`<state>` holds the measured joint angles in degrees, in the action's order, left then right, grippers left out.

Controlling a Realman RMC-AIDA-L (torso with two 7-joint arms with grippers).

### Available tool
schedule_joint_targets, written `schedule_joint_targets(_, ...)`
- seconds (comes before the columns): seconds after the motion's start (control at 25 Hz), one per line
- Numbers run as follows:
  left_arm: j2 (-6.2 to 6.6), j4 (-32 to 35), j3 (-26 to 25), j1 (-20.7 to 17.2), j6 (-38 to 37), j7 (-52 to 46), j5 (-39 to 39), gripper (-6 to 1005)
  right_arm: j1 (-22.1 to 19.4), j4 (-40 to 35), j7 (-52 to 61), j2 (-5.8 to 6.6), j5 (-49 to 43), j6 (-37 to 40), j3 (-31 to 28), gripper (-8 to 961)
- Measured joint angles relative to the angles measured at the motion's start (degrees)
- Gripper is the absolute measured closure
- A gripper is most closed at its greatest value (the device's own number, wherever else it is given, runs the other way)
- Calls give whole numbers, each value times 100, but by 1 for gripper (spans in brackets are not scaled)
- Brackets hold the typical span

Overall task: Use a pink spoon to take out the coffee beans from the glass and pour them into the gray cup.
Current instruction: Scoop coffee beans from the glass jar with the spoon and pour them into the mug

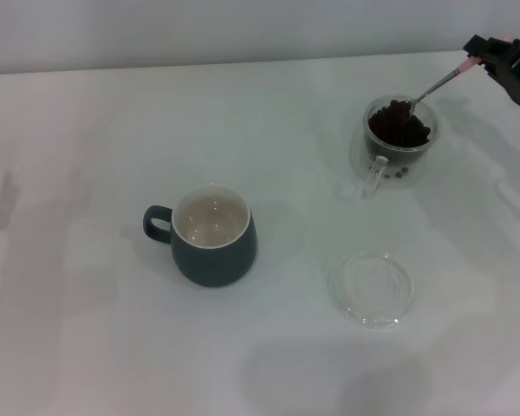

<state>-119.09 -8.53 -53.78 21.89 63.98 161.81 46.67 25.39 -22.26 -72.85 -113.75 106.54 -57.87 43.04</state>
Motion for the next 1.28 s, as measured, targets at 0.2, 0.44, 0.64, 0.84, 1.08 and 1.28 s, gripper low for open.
schedule_joint_targets(0.2,0,0,1,-13,3,0,0,124,-6,-16,-256,-35,-1,-12,-26,793)
schedule_joint_targets(0.44,-11,1,20,-18,8,0,0,123,-56,-24,70,-57,24,12,-51,792)
schedule_joint_targets(0.64,-10,1,25,-18,10,0,0,123,-116,0,819,0,-7,83,-6,791)
schedule_joint_targets(0.84,-9,1,25,-18,10,0,0,123,-133,-7,1231,45,-64,-186,9,790)
schedule_joint_targets(1.08,-9,0,25,-18,10,0,0,123,-6,-79,1597,27,-228,-587,147,789)
schedule_joint_targets(1.28,-9,1,31,-18,9,0,0,123,194,-90,1694,-47,-232,-606,628,789)
